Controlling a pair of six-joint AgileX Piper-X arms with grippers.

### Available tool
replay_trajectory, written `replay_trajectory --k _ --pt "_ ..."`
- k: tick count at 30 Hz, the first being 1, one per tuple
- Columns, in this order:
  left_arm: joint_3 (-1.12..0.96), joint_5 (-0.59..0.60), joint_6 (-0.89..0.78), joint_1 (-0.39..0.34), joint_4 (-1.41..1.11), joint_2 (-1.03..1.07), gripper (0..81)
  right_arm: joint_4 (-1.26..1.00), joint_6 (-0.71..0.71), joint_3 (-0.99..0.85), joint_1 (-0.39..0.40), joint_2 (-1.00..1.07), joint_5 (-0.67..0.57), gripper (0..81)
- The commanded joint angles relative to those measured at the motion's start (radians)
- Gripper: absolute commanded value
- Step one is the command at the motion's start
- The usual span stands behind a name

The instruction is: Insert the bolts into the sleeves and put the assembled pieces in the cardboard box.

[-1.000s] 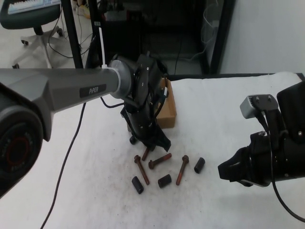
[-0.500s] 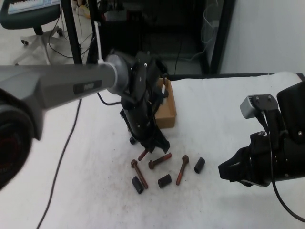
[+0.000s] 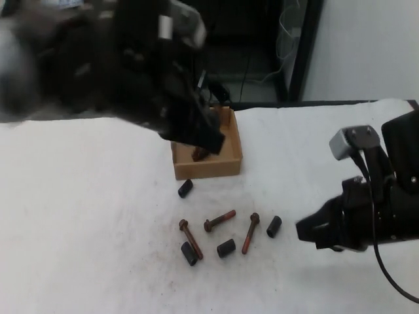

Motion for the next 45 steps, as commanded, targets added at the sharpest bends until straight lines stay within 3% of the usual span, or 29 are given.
replay_trajectory --k 1,4,9,12,14,19,21,24,28,30,33,38,41,45 --pt "0.087 -0.027 -0.022 0.007 -0.132 -0.105 0.3 -0.147 -0.032 -0.005 -0.003 -0.01 -0.186 0.8" --pt "0.249 -0.151 -0.023 0.009 -0.336 -0.262 0.3 -0.292 -0.028 -0.005 -0.003 -0.01 -0.261 0.8" --pt "0.468 -0.159 -0.144 0.04 -0.438 -0.442 0.3 -0.529 0.089 -0.011 -0.003 -0.01 -0.264 0.8" --pt "0.548 -0.16 -0.219 0.064 -0.438 -0.495 0.3 -0.559 0.082 -0.038 -0.001 0.001 -0.273 1.1" --pt "0.577 -0.16 -0.224 0.078 -0.448 -0.514 0.3 -0.548 0.064 -0.067 -0.001 0.02 -0.296 7.0" --pt "0.583 -0.165 -0.224 0.113 -0.505 -0.532 0.3 -0.391 0.02 -0.207 0.021 0.1 -0.286 31.2" --pt "0.583 -0.214 -0.224 0.128 -0.531 -0.539 0.3 -0.334 -0.002 -0.269 0.053 0.141 -0.262 35.0" --pt "0.583 -0.296 -0.234 0.149 -0.534 -0.559 0.3 -0.227 -0.129 -0.366 0.114 0.207 -0.173 32.8" --pt "0.583 -0.296 -0.238 0.166 -0.531 -0.603 0.3 -0.026 -0.389 -0.494 0.185 0.308 0.036 31.0" --pt "0.583 -0.296 -0.238 0.168 -0.527 -0.626 0.3 0.047 -0.441 -0.543 0.203 0.352 0.105 31.0" --pt "0.583 -0.296 -0.238 0.168 -0.503 -0.652 0.3 0.114 -0.419 -0.594 0.208 0.417 0.139 31.0" --pt "0.583 -0.296 -0.238 0.168 -0.412 -0.662 0.3 0.195 -0.257 -0.628 0.224 0.501 0.133 31.0" --pt "0.583 -0.281 -0.238 0.168 -0.379 -0.662 0.3 0.23 -0.259 -0.625 0.279 0.532 0.143 31.0" --pt "0.583 -0.28 -0.238 0.168 -0.377 -0.668 0.3 0.223 -0.259 -0.625 0.363 0.574 0.247 31.0"
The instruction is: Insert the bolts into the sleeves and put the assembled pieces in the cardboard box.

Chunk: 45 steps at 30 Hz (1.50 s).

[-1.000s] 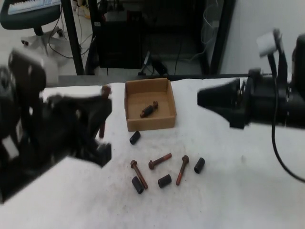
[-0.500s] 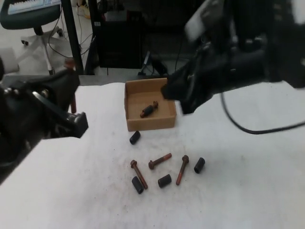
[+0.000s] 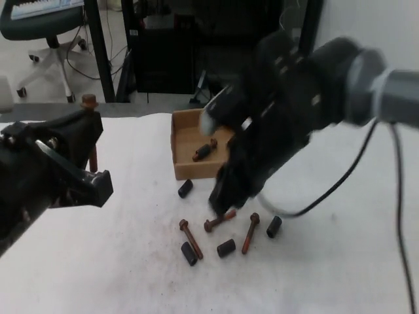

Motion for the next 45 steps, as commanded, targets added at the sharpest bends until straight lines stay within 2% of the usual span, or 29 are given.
replay_trajectory --k 1,6,8,10,12,14,17,24,27,29,41,45 --pt "-0.005 0.006 -0.007 0.002 -0.004 -0.017 0.3 0.001 0.003 -0.011 0.072 0.033 0.107 31.0" --pt "-0.005 0.006 -0.007 0.002 0.027 -0.041 0.3 0.01 -0.191 -0.011 0.066 0.063 0.258 31.0" --pt "-0.005 0.006 -0.007 0.002 0.044 -0.054 0.3 -0.007 -0.257 -0.011 0.032 0.063 0.267 31.0" --pt "-0.005 0.006 -0.007 0.002 0.059 -0.066 0.3 -0.021 -0.259 -0.022 -0.006 0.063 0.234 31.0" --pt "-0.005 0.006 -0.007 0.002 0.075 -0.071 0.3 -0.035 -0.188 -0.026 -0.034 0.063 0.166 31.0" --pt "-0.005 0.006 -0.007 0.002 0.089 -0.071 0.3 -0.041 -0.033 -0.026 -0.054 0.063 0.075 31.0" --pt "-0.005 0.006 -0.009 0.002 0.106 -0.071 0.3 -0.03 0.098 -0.026 -0.052 0.063 0.021 31.0" --pt "-0.005 0.006 -0.009 0.002 0.124 -0.071 0.3 -0.01 0.09 -0.026 0.058 0.063 0.031 31.0" --pt "-0.005 0.01 -0.009 0.002 0.123 -0.071 0.3 -0.021 -0.005 -0.026 0.077 0.063 0.086 31.0" --pt "-0.005 0.034 -0.009 0.002 0.123 -0.071 0.3 -0.022 -0.014 -0.026 0.074 0.063 0.088 31.0" --pt "-0.005 0.058 -0.037 0.002 0.123 -0.071 0.3 -0.086 0.284 -0.033 0.064 0.078 0.082 31.0" --pt "-0.005 0.077 -0.037 0.002 0.123 -0.071 0.3 -0.063 0.326 -0.056 0.064 0.135 0.072 31.0"
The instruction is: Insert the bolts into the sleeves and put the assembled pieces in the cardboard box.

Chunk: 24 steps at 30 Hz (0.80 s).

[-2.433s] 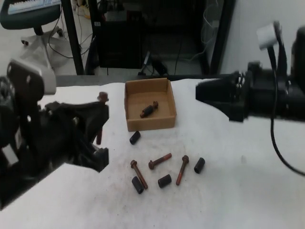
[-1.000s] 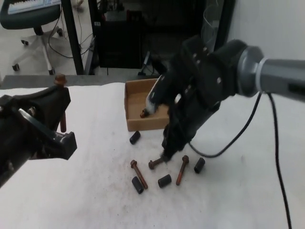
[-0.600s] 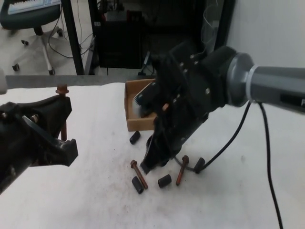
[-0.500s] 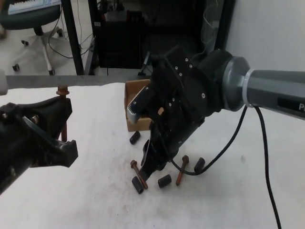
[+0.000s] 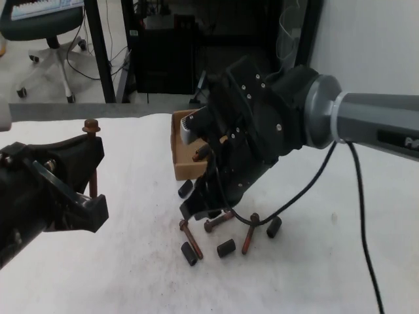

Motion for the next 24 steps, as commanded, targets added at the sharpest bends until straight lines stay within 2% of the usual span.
replay_trajectory --k 1,14,24 --pt "-0.005 0.015 -0.01 0.002 -0.012 -0.011 0.3 0.023 0.03 -0.021 0.005 0.042 -0.011 31.0" --pt "-0.005 0.018 -0.01 0.002 -0.012 -0.011 0.3 0.072 -0.017 -0.09 0.069 0.126 -0.011 31.0" --pt "-0.005 0.018 -0.01 0.002 -0.012 -0.011 0.3 0.104 -0.032 -0.091 0.08 0.177 -0.002 31.0"
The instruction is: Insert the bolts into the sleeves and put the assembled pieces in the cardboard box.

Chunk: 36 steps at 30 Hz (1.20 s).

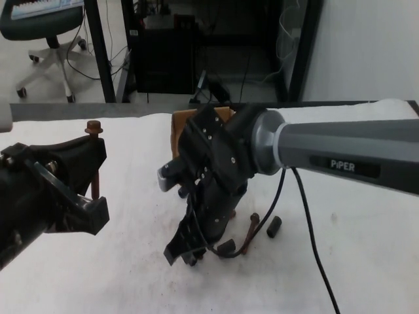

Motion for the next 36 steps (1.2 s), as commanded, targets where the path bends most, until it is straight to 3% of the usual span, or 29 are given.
replay_trajectory --k 1,17,36 --pt "-0.005 0.008 -0.01 0.002 -0.012 -0.011 0.3 0.01 -0.007 -0.015 0.001 0.01 -0.002 31.0" --pt "-0.005 0.008 -0.01 0.002 -0.012 -0.011 0.3 0.0 -0.136 -0.042 0.001 0.025 0.08 31.0" --pt "-0.005 0.008 -0.01 0.002 -0.012 -0.011 0.3 0.014 -0.14 -0.06 0.001 0.072 0.073 31.0"
